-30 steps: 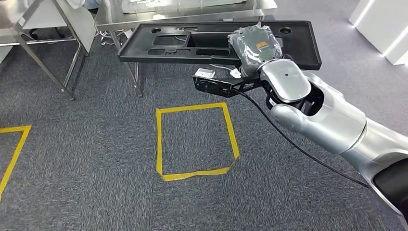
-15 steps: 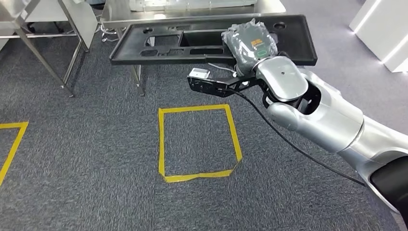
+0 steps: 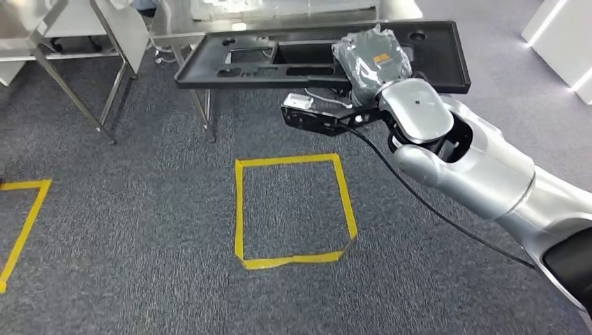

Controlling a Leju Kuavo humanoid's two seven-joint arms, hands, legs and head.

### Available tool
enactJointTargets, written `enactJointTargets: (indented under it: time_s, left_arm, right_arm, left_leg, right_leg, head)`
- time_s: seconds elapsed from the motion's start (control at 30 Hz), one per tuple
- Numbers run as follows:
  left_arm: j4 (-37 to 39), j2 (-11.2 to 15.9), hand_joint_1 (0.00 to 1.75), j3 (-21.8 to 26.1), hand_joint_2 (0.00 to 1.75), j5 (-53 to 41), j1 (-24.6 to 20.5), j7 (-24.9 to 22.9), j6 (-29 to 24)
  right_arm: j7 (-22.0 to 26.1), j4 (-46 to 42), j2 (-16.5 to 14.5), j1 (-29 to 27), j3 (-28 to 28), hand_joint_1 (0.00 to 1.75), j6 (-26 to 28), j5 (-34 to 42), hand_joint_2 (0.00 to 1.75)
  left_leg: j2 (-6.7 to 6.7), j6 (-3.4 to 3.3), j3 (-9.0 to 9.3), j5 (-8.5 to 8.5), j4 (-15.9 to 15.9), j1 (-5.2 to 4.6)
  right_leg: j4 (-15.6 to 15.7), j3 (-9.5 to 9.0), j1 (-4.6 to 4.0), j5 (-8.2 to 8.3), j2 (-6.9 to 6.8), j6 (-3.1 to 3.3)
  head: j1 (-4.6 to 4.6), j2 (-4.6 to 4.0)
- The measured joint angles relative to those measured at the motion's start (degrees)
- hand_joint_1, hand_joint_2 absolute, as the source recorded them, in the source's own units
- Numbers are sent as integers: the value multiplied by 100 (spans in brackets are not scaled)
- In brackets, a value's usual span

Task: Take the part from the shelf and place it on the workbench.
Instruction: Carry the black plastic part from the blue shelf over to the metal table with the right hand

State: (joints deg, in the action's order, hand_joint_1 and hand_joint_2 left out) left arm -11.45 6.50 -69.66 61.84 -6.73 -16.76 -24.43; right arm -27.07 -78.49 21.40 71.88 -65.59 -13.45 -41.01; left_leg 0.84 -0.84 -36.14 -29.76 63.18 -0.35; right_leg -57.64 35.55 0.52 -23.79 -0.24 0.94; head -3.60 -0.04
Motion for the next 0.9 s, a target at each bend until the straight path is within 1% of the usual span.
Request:
enactJointTargets:
  time_s: [0.07,0.1,0.13,0.17,0.2,0.23,0.27,0.3,0.33,0.37,0.43,0.47,0.5,0.53,0.57,0.6,0.63,0.67,0.7,0.73,0.77,0.8,0.83,0.87,0.9]
  left_arm:
    - [1,1,0,0,175,0,-3,0,-2]
    - [1,1,0,0,175,1,-2,0,-3]
    - [1,1,0,0,175,2,2,0,-3]
    - [1,1,0,0,175,6,5,0,-3]
    - [1,1,0,-1,175,10,9,0,-3]
    - [2,1,0,-1,175,16,11,0,-1]
    - [2,1,0,-1,175,25,11,0,2]
    - [2,3,0,-1,175,31,8,1,8]
    - [2,8,0,-1,175,39,2,3,17]
    - [2,16,0,0,175,46,-3,8,27]
    - [2,34,0,-1,175,52,-15,17,47]
    - [2,42,0,-1,175,53,-17,23,55]
    - [2,46,0,-2,175,53,-19,28,59]
    - [2,51,0,-2,175,54,-17,39,62]
    - [2,54,0,-2,175,54,-17,56,64]
    - [2,55,0,-2,175,54,-16,74,66]
    - [2,56,0,-2,175,54,-15,92,67]
    - [2,56,0,-2,175,54,-15,108,67]
    - [2,55,0,-2,175,53,-16,118,65]
    - [2,54,0,-2,175,52,-19,125,63]
    - [1,45,0,-2,175,52,-25,131,60]
    - [1,37,0,-2,175,51,-28,135,57]
    - [0,28,0,-2,175,50,-28,137,51]
    - [-1,20,0,-2,175,46,-26,138,41]
    - [-1,19,0,-2,175,42,-20,139,29]
  right_arm:
    - [-1,16,-20,4,-1,175,-1,-5,175]
    - [2,22,-28,-7,-3,175,-1,-5,175]
    - [3,27,-37,-20,-4,175,-1,-6,175]
    - [4,32,-45,-32,-6,175,0,-9,175]
    - [3,37,-50,-38,-7,175,2,-14,175]
    - [2,43,-54,-39,-7,175,8,-21,175]
    - [2,51,-57,-34,-7,175,18,-30,175]
    - [1,61,-68,-34,-7,175,29,-39,175]
    - [2,74,-81,-38,-7,175,41,-50,175]
    - [4,88,-96,-46,-7,175,54,-58,175]
    - [8,111,-115,-68,-6,175,74,-73,175]
    - [9,119,-122,-72,-6,175,89,-80,175]
    - [10,127,-129,-76,-6,175,104,-89,175]
    - [12,137,-137,-83,-7,175,119,-99,175]
    - [14,148,-143,-98,-7,175,133,-114,175]
    - [13,163,-145,-124,-7,175,140,-131,175]
    - [11,180,-146,-154,-7,175,141,-150,175]
    - [9,197,-146,-180,-7,175,141,-174,175]
    - [8,210,-147,-196,-7,175,142,-202,175]
    - [8,220,-147,-199,-7,175,142,-232,175]
    - [7,231,-146,-195,-7,175,143,-264,175]
    - [5,239,-145,-190,-7,175,143,-292,175]
    - [4,248,-144,-189,-7,175,143,-308,175]
    - [2,256,-143,-193,-7,175,144,-318,175]
    - [1,260,-143,-199,-7,175,146,-320,175]
  left_leg:
    - [-12,67,-399,-235,706,42]
    - [-17,97,-575,-268,961,68]
    - [-26,126,-676,-206,1048,94]
    - [-36,151,-660,-34,899,120]
    - [-47,174,-543,204,564,147]
    - [-55,196,-386,388,191,165]
    - [-54,194,-239,514,-142,164]
    - [-53,174,-144,556,-337,154]
    - [-47,140,-108,526,-403,132]
    - [-43,87,-99,519,-421,109]
    - [-41,-6,-62,508,-437,98]
    - [-41,-52,-30,504,-457,99]
    - [-42,-95,4,496,-474,100]
    - [-42,-130,30,480,-482,93]
    - [-41,-161,46,463,-480,79]
    - [-20,-181,62,446,-476,65]
    - [9,-193,78,429,-470,51]
    - [48,-198,96,409,-462,38]
    - [96,-196,116,389,-452,30]
    - [131,-189,134,369,-443,26]
    - [162,-175,140,350,-430,17]
    - [185,-156,135,337,-425,19]
    - [205,-131,127,332,-425,28]
    - [225,-99,117,334,-436,41]
    - [243,-69,119,335,-456,52]
  right_leg:
    - [18,-49,1,-29,-6,17]
    - [15,-67,4,-49,-4,17]
    - [11,-88,10,-71,-1,10]
    - [1,-111,20,-98,3,-5]
    - [-14,-136,33,-129,8,-27]
    - [-29,-157,45,-161,13,-58]
    - [-53,-164,43,-193,16,-95]
    - [-65,-163,39,-213,19,-132]
    - [-67,-160,32,-227,21,-167]
    - [-66,-161,30,-237,20,-202]
    - [-90,-165,52,-280,16,-262]
    - [-219,-114,60,-355,15,-278]
    - [-465,1,60,-473,16,-282]
    - [-823,181,57,-623,18,-278]
    - [-1231,403,52,-770,19,-273]
    - [-1562,606,47,-848,20,-266]
    - [-1723,736,44,-831,21,-255]
    - [-1662,758,40,-706,25,-235]
    - [-1385,670,30,-495,42,-207]
    - [-999,516,17,-265,85,-173]
    - [-618,346,7,-106,168,-137]
    - [-341,219,-5,-18,236,-111]
    - [-185,146,-19,2,289,-96]
    - [-122,113,-29,-22,311,-86]
    - [-88,92,-24,-16,286,-78]
  head:
    - [-9,0]
    - [-10,0]
    - [-10,0]
    - [-11,0]
    - [-11,0]
    - [-11,0]
    - [-14,0]
    - [-13,0]
    - [-14,0]
    - [-12,0]
    - [-4,0]
    - [2,0]
    - [8,0]
    - [17,0]
    - [21,0]
    - [24,0]
    - [25,0]
    - [25,0]
    - [27,0]
    - [27,0]
    - [24,0]
    - [21,0]
    - [24,0]
    - [32,0]
    - [40,0]
